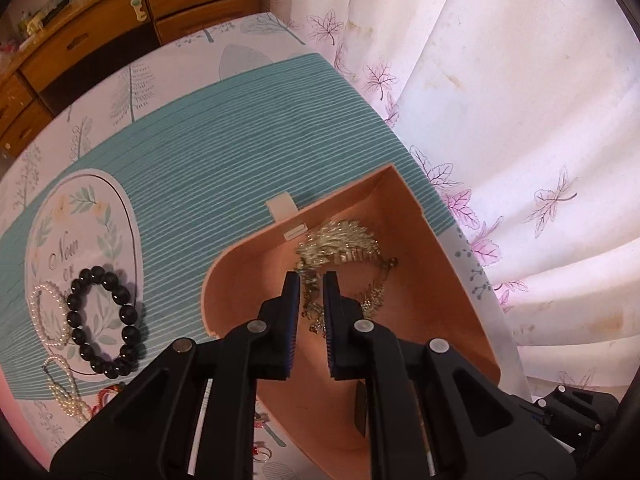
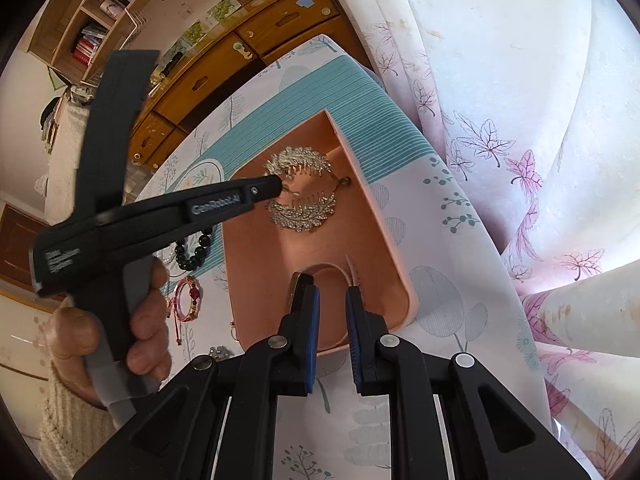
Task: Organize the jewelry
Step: 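Lower the comb into the pink box with the left tool while the right tool drops the watch in, then withdraw both open tools from the pink box toward the remaining jewelry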
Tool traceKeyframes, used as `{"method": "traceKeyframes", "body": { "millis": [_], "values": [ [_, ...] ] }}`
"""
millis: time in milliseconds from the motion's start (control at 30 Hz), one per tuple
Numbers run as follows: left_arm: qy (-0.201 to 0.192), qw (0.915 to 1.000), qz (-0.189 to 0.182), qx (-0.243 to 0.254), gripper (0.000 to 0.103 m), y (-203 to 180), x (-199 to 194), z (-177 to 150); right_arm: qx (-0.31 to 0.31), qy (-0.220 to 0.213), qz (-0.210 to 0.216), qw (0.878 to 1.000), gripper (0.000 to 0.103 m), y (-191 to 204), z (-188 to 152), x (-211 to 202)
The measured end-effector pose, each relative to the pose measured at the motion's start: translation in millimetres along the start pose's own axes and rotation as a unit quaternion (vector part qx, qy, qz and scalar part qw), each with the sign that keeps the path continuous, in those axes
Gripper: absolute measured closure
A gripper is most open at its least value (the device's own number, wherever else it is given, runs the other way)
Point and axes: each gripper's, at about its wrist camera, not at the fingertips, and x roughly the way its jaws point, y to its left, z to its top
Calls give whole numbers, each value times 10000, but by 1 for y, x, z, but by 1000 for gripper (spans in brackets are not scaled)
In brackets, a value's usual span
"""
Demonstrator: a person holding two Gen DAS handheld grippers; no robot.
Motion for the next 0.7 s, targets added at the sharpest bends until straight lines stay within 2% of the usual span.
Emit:
{"method": "traceKeyframes", "body": {
  "millis": [133, 267, 367, 400, 433, 500, 633, 700],
  "values": [
    [40, 9997, -200, -165, 94, 11, -6, -2, -43, -22, -30, 10000, 90, 2, -1, -1],
    [-182, 9995, -194, -166, 90, 17, -32, -12, -107, -54, -20, 9999, 90, 9, -1, -3],
    [-432, 9989, -121, -133, 84, 24, -56, -26, -229, -74, -11, 9997, 90, 19, -2, -4],
    [-514, 9985, -99, -148, 77, 26, -63, -32, -280, -63, 1, 9996, 90, 23, -3, -3],
    [-623, 9979, -48, -173, 67, 30, -71, -41, -344, -48, 19, 9994, 90, 28, -4, -2],
    [-802, 9964, 3, -280, 54, 40, -85, -62, -489, -18, 48, 9988, 89, 38, -6, 0],
    [-898, 9944, 74, -546, 54, 65, -99, -102, -818, 37, 65, 9966, 89, 60, -13, 6],
    [-954, 9921, 260, -778, 54, 84, -106, -128, -991, 84, 79, 9950, 89, 72, -18, 11]
  ]
}}
